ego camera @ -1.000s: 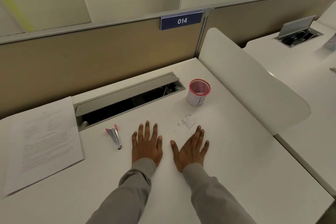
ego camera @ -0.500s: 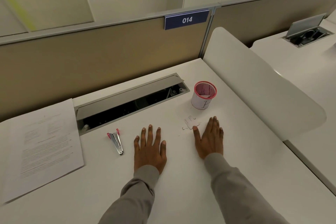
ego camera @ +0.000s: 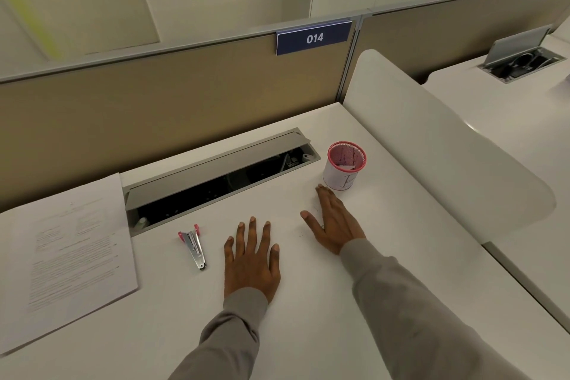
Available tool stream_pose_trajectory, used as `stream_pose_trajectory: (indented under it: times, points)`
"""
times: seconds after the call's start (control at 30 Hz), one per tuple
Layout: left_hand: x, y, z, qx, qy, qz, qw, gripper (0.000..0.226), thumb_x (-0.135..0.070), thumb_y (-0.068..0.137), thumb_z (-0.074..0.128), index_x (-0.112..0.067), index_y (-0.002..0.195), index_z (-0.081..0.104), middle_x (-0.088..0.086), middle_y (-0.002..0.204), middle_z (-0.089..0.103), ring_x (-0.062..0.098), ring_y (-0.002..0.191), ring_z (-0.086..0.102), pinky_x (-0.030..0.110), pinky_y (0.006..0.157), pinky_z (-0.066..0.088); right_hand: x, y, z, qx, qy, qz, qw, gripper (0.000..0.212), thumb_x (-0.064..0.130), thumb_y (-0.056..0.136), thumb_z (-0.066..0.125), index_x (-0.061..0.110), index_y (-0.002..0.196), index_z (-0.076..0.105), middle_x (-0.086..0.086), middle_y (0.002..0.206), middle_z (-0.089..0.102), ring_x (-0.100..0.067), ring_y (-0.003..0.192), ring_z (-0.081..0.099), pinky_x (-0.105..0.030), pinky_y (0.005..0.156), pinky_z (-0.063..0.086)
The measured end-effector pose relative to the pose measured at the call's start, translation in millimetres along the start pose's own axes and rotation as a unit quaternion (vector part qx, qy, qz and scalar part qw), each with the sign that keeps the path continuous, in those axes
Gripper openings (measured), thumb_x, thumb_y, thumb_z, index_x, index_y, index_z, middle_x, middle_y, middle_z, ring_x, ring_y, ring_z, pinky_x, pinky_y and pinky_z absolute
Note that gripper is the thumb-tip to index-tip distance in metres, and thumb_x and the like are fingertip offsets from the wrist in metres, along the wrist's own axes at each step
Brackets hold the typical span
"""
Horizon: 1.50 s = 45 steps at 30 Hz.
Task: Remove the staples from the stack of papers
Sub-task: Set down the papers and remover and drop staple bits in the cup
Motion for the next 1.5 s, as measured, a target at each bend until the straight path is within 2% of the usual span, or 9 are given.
stream_pose_trajectory:
  times: [0.43,0.6,0.67,0.77,0.9,1.07,1.3,1.43,1.5]
  points:
    - [1,0,1,-0.013,-0.006,-0.001,1.000,0.068,-0.056,0.097,-0.005,-0.034,0.159,0.013,-0.001,0.168,0.009,0.023,0.155,0.004,0.046,0.123,0.003,4,12,9,0.034,-0.029,-0.020,0.999,0.085,0.068,0.096,0.025,0.011,0.157,0.009,-0.004,0.166,0.003,-0.018,0.153,0.003,-0.026,0.117,-0.002]
    - [1,1,2,-0.009,-0.008,-0.006,1.000,0.062,-0.054,0.100,0.006,-0.034,0.159,0.013,-0.002,0.168,0.010,0.023,0.155,0.005,0.046,0.123,0.004,-2,-23,14,0.001,-0.034,-0.071,0.997,0.083,0.069,0.095,0.031,0.014,0.156,0.019,0.000,0.165,0.015,-0.014,0.152,0.012,-0.022,0.118,0.005]
    - [1,1,1,-0.010,-0.004,-0.005,1.000,0.062,-0.053,0.100,0.006,-0.034,0.159,0.014,-0.001,0.168,0.011,0.023,0.155,0.006,0.046,0.122,0.003,-4,-28,11,-0.031,-0.045,-0.072,0.996,0.082,0.069,0.095,0.030,0.015,0.156,0.019,0.001,0.165,0.013,-0.013,0.152,0.010,-0.022,0.118,0.001]
    - [1,1,2,-0.011,-0.001,-0.004,1.000,0.062,-0.053,0.101,0.009,-0.033,0.158,0.019,-0.001,0.168,0.014,0.024,0.155,0.009,0.045,0.122,0.003,7,-35,14,-0.046,-0.103,-0.109,0.988,0.077,0.067,0.098,0.021,0.017,0.157,0.018,-0.002,0.166,0.000,-0.015,0.152,-0.005,-0.036,0.124,-0.001]
    - [1,2,2,-0.015,-0.012,-0.002,1.000,0.060,-0.050,0.101,0.012,-0.033,0.158,0.022,0.000,0.167,0.017,0.024,0.155,0.011,0.044,0.121,0.004,23,-53,39,-0.001,-0.176,-0.177,0.968,0.064,0.063,0.100,0.014,0.032,0.156,0.015,-0.003,0.166,-0.010,-0.022,0.152,-0.012,-0.053,0.122,0.002]
    - [1,2,1,-0.017,-0.020,-0.003,1.000,0.060,-0.049,0.101,0.009,-0.034,0.158,0.017,-0.002,0.168,0.010,0.022,0.155,0.005,0.044,0.123,0.003,16,-50,43,-0.010,-0.201,-0.119,0.972,0.064,0.064,0.099,0.010,0.036,0.156,0.011,-0.001,0.166,-0.010,-0.024,0.152,-0.010,-0.062,0.118,0.002]
    - [2,0,1,-0.008,-0.019,-0.003,1.000,0.061,-0.050,0.100,0.004,-0.035,0.159,0.011,-0.004,0.168,0.005,0.021,0.155,-0.001,0.045,0.124,0.002,-8,-28,23,0.012,-0.135,-0.036,0.990,0.063,0.064,0.099,0.009,0.037,0.156,0.006,0.002,0.164,-0.018,-0.020,0.151,-0.017,-0.055,0.121,0.001]
    - [1,1,1,-0.013,-0.018,-0.004,1.000,0.061,-0.050,0.100,0.006,-0.035,0.158,0.015,-0.003,0.168,0.010,0.021,0.155,0.004,0.044,0.123,0.003,-11,-32,11,-0.081,0.043,0.016,0.996,0.069,0.054,0.098,0.043,0.020,0.154,0.024,-0.005,0.164,0.016,-0.020,0.151,0.011,-0.030,0.120,0.012]
    - [1,1,1,-0.015,-0.019,-0.003,1.000,0.061,-0.050,0.100,0.007,-0.034,0.158,0.017,-0.002,0.168,0.013,0.022,0.155,0.006,0.044,0.122,0.002,-14,-32,6,-0.106,0.085,0.081,0.987,0.080,0.053,0.090,0.060,0.011,0.151,0.030,-0.009,0.155,0.034,-0.025,0.145,0.026,-0.031,0.117,0.023]
Point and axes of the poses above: each hand's wrist, its own y-axis towards the middle knuckle, its own z-axis out of the palm, x = y × z, the point moved 1 cm from there along y, towards the middle knuckle
